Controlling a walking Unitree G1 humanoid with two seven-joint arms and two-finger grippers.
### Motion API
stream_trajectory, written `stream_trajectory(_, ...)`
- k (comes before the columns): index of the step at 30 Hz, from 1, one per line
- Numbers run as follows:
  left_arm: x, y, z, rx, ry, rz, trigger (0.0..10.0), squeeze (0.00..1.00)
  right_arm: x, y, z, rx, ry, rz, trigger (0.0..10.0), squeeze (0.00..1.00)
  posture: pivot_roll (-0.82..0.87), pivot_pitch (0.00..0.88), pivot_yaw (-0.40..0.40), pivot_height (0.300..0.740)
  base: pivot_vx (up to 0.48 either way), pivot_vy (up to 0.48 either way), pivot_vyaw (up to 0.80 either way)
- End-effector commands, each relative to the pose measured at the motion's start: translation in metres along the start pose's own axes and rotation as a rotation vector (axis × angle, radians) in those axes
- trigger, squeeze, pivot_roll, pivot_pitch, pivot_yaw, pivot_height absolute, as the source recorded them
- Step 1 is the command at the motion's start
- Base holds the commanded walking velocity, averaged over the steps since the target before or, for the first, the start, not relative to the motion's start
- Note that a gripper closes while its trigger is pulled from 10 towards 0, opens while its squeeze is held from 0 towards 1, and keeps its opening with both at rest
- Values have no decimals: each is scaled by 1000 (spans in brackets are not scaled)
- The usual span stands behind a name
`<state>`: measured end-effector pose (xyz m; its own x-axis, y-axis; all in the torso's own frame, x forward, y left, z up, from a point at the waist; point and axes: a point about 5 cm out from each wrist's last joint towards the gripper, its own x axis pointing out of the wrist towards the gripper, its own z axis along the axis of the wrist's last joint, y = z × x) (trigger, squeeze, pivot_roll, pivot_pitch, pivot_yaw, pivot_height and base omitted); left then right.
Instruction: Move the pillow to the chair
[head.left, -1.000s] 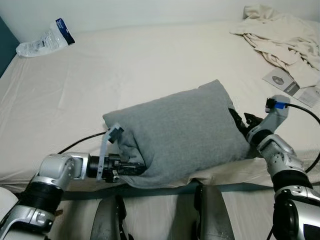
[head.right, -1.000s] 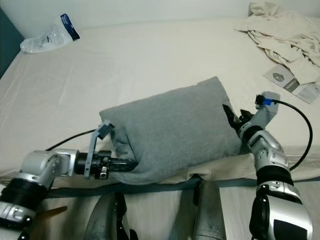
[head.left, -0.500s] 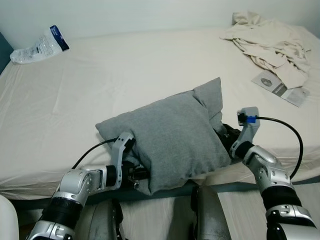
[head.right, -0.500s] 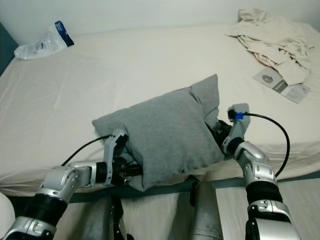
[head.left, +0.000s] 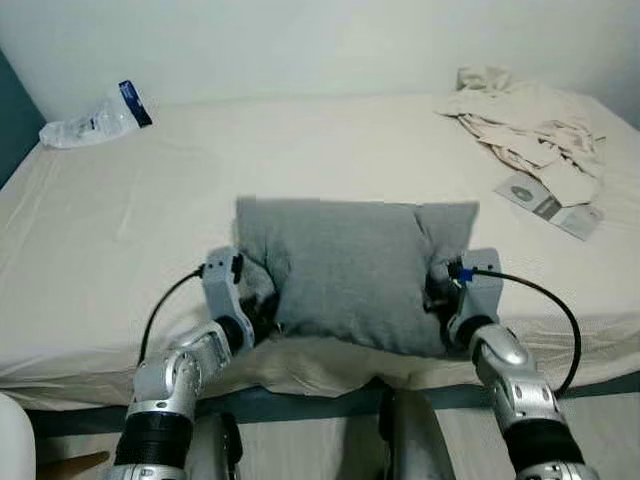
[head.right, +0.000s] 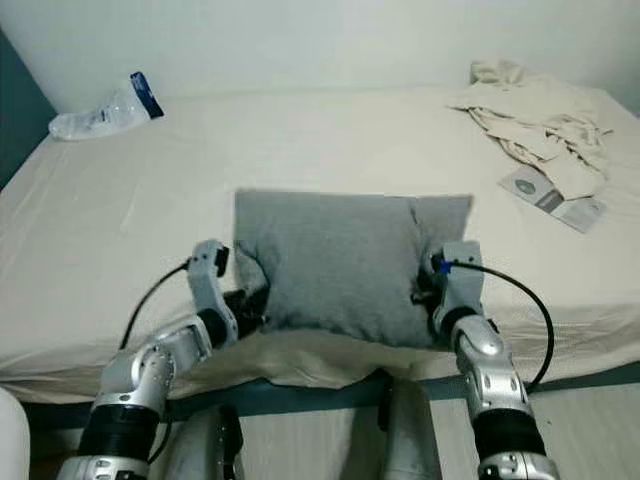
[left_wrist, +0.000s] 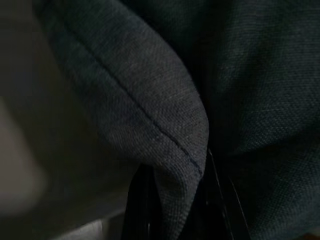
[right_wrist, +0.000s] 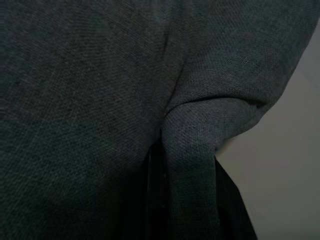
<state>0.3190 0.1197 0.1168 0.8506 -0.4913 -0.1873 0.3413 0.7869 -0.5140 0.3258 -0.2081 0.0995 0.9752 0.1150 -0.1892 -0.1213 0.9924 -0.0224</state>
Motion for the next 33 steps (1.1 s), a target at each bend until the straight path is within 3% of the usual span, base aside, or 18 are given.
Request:
stream_trajectory(1,4,-15,0,-21,-56,-21,0,0,-2,26,-18,44,66,67,0,0,-47,163,31,554,0,0,0)
stream_trajectory(7,6,-21,2,-67,-116,26,0,0,-1,33,4,53,-35,36,0,0,-41,153,24,554,0,0,0)
stream_trajectory(12,8,-24,2,17,-121,69,0,0,1,40,21,106,-134,38,0,0,-44,155,26,554,0,0,0)
stream_trajectory(15,10,-21,4,84,-134,151,0,0,1,41,32,58,-206,-16,0,0,-44,151,27,554,0,0,0)
stream_trajectory(16,11,-20,6,89,-139,184,3882,0,1,42,35,51,-227,-42,1882,0,-47,148,28,554,0,0,0)
stream_trajectory(17,10,-19,12,94,-190,208,10000,0,0,45,40,61,-253,-71,10000,0,-45,141,31,554,0,0,0)
stream_trajectory(18,10,-19,12,94,-190,208,10000,0,0,45,40,61,-253,-71,10000,0,-45,141,31,554,0,0,0)
stream_trajectory(19,8,-17,18,156,-245,247,10000,0,-1,46,41,62,-279,-71,10000,0,-43,137,31,554,0,0,0)
stream_trajectory(22,7,-15,16,250,-242,262,10000,0,-3,49,33,53,-264,-68,10000,0,-41,131,33,554,0,0,0)
stream_trajectory(26,5,-17,15,261,-263,235,10000,0,-3,51,23,-46,-219,-89,10000,0,-42,114,33,554,0,0,0)
stream_trajectory(29,7,-19,11,296,-221,240,10000,0,-3,52,22,-122,-219,-97,10000,0,-44,84,19,554,0,0,0)
stream_trajectory(33,8,-20,13,282,-269,259,10000,0,-4,51,22,-122,-238,-117,10000,0,-41,72,11,554,0,0,0)
